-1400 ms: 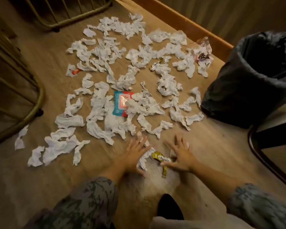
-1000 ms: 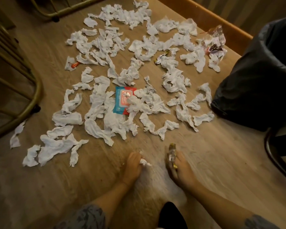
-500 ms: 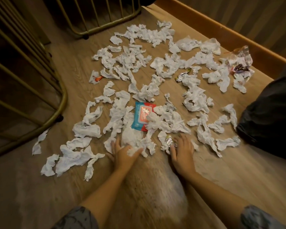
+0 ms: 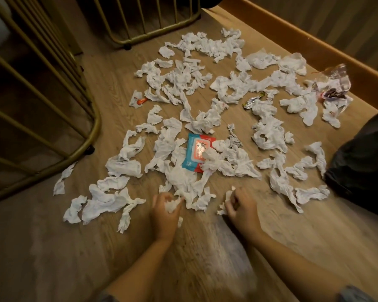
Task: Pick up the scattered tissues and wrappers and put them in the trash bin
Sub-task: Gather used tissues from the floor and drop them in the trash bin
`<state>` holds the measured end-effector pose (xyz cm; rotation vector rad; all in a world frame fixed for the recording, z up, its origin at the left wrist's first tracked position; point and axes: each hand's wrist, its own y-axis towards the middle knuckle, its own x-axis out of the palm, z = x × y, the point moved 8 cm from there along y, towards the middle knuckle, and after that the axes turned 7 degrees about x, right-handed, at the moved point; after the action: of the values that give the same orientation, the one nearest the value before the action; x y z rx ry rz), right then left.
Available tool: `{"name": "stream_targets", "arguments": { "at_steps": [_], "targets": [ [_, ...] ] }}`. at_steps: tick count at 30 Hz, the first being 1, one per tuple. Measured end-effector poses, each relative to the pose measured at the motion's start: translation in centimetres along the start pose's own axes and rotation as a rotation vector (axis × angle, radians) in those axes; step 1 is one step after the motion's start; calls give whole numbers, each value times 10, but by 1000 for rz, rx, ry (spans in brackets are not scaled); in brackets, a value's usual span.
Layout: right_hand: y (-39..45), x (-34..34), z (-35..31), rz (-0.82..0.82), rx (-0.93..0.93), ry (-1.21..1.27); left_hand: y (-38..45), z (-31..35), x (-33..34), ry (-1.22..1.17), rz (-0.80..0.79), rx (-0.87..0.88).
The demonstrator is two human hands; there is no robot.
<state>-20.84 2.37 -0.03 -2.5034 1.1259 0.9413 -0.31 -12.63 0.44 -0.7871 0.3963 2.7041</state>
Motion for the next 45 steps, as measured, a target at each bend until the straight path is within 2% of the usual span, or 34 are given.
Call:
{"name": "stream_targets", "arguments": {
  "at_steps": [1,3,6,8,10,13,17,21,23,26,27,30,33,37,42,45],
  "targets": [
    [13,-3,-10,39,7,13,16,7,1,24,4,42],
    [35,3,-31,45,-12,17,43,13,15,73,-110,82],
    [48,37,-50,-139,-37,35,60,2,45,143,-343,64],
    [39,63,-49,-259,-69,-32,52,-10,57,206,-441,62],
    [20,80,-37,-321,-96,-203,31,-21,52,190,-440,48],
    [-16,91,-18,-388,-175,-398,-3,-35,22,180,-301,45],
    [-47,69,-19,-269,-318,-113,-31,-40,-10,130,-164,-30],
    [-57,57,-5,-242,-137,49,-31,-34,-25,130,-12,-137],
    [-59,52,-8,-218,-105,22,-29,-29,-19,140,-67,-109],
    [-45,46,-22,-159,-180,-153,-32,-24,-4,171,-198,4],
    [-38,47,-26,-183,-215,-217,-36,-25,3,193,-260,48],
    [-35,71,-31,-387,-421,-441,-59,-27,19,209,-394,155],
    [-54,85,-20,-503,-569,-464,-83,-30,20,237,-405,198],
    [-63,57,-5,-347,-615,-253,-93,-28,15,151,-352,142],
    [-28,1,5,-123,-211,-49,-45,-2,15,43,-273,-160],
    [5,-24,-16,20,-136,37,9,40,25,-39,-348,-167]
  ]
}}
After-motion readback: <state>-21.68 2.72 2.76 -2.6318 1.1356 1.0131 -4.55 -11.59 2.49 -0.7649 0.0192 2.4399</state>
